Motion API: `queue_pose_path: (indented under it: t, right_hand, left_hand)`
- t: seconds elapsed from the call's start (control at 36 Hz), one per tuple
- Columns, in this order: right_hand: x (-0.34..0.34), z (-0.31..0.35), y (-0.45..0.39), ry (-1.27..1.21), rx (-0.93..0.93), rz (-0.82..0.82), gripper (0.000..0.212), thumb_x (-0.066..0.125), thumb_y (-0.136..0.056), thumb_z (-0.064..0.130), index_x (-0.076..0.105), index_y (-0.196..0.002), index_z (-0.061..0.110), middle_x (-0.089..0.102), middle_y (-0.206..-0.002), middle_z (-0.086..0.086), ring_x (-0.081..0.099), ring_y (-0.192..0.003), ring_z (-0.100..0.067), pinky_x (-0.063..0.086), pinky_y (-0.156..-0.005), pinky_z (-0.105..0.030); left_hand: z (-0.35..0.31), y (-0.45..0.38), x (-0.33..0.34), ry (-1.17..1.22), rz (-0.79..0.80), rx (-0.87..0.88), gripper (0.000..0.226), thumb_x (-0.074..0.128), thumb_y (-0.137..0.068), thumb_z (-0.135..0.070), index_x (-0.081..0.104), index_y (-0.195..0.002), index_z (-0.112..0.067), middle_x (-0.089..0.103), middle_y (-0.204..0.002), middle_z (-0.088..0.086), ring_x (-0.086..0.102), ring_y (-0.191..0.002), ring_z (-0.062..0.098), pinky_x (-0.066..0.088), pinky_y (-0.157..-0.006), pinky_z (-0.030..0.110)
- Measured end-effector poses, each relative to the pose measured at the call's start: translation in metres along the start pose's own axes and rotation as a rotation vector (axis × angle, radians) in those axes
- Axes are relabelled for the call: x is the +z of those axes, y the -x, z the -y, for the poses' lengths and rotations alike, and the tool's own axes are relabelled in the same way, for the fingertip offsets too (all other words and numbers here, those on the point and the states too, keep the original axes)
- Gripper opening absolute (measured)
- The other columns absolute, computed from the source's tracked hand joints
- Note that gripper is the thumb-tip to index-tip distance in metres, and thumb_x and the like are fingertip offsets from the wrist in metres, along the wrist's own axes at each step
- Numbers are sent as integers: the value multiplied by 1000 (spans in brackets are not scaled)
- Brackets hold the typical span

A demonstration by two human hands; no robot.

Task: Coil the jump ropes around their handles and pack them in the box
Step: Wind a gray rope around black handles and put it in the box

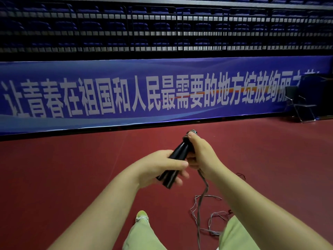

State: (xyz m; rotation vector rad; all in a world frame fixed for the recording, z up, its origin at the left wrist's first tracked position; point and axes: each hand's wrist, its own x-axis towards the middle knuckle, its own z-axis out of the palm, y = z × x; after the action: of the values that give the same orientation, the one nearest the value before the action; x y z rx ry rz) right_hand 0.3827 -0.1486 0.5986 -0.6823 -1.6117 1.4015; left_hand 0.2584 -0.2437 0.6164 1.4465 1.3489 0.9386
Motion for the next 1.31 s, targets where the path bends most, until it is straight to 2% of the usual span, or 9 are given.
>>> queue_pose_path:
  t: [0.08, 0.19, 0.28, 0.42, 0.75, 0.86, 1.0, 1.19, 1.31]
  right_hand:
    - [2, 2, 2, -58, -9, 72, 35, 33, -100, 36, 42, -72, 17, 45, -47, 6, 37, -35, -6, 27, -38, -19]
    - [0, 6, 5, -169, 0, 194, 30, 40, -96, 40, 45, -82, 13, 45, -46, 4, 40, -32, -5, 29, -34, -14]
    - [-7, 8, 3, -179, -18, 324, 39, 42, -80, 48, 52, -91, 12, 43, -57, -2, 36, -39, -8, 25, -38, -18]
    - [-22, 12, 5, -13, -4, 427, 46, 43, -94, 52, 51, -85, 7, 48, -60, 0, 32, -43, -8, 21, -39, -17]
    - [-14, 2, 9, 276, -134, 40, 53, 41, -101, 40, 55, -59, 11, 42, -44, -3, 29, -39, -14, 22, -42, -22]
    - [-13, 1, 14, 127, 68, 146, 64, 35, -94, 61, 63, -87, 4, 47, -57, 0, 31, -41, -10, 23, -40, -20]
    - [-12, 4, 15, 87, 232, 186, 73, 39, -63, 86, 58, -76, 17, 39, -53, 7, 25, -40, -7, 20, -36, -20]
    - [-13, -2, 14, 69, 262, 68, 53, 38, -92, 62, 45, -62, 19, 29, -49, 7, 19, -38, -9, 16, -37, -20]
    - [-11, 1, 17, 80, 188, 38, 51, 39, -94, 54, 37, -56, 21, 28, -47, 6, 17, -41, -11, 13, -42, -24]
  left_hand:
    - [20, 4, 0, 696, 300, -61, 48, 74, -71, -45, 67, -100, -7, 67, -75, 7, 66, -61, 20, 58, -64, 37]
    - [24, 5, 10, 812, 368, -63, 53, 55, -70, -61, 71, -87, -13, 54, -62, -3, 52, -44, 9, 48, -46, 22]
    - [12, 8, 13, 694, 247, -50, 55, 46, -81, -65, 58, -92, -13, 49, -60, -4, 44, -42, 7, 40, -42, 18]
    - [7, 8, 8, 394, 14, -11, 56, 39, -81, -62, 56, -96, -11, 51, -61, -2, 43, -45, 10, 39, -44, 22]
    - [-1, 2, -1, -89, -300, 44, 43, 34, -100, -49, 51, -86, -11, 52, -64, 3, 43, -44, 13, 39, -46, 23]
    - [4, -1, -9, -723, -466, 78, 43, 36, -97, -54, 50, -78, -18, 58, -69, -2, 52, -58, 16, 40, -58, 34]
    - [12, -7, -2, -1206, -581, 126, 40, 34, -94, -61, 52, -98, -26, 61, -83, -3, 60, -80, 23, 43, -65, 36]
    - [15, -11, 10, -1305, -606, 180, 44, 36, -93, -62, 47, -114, -25, 57, -95, -1, 60, -88, 26, 47, -70, 36]
    - [9, -2, 15, -1028, -446, 84, 42, 49, -89, -58, 44, -122, -33, 57, -97, -5, 60, -86, 19, 47, -71, 36]
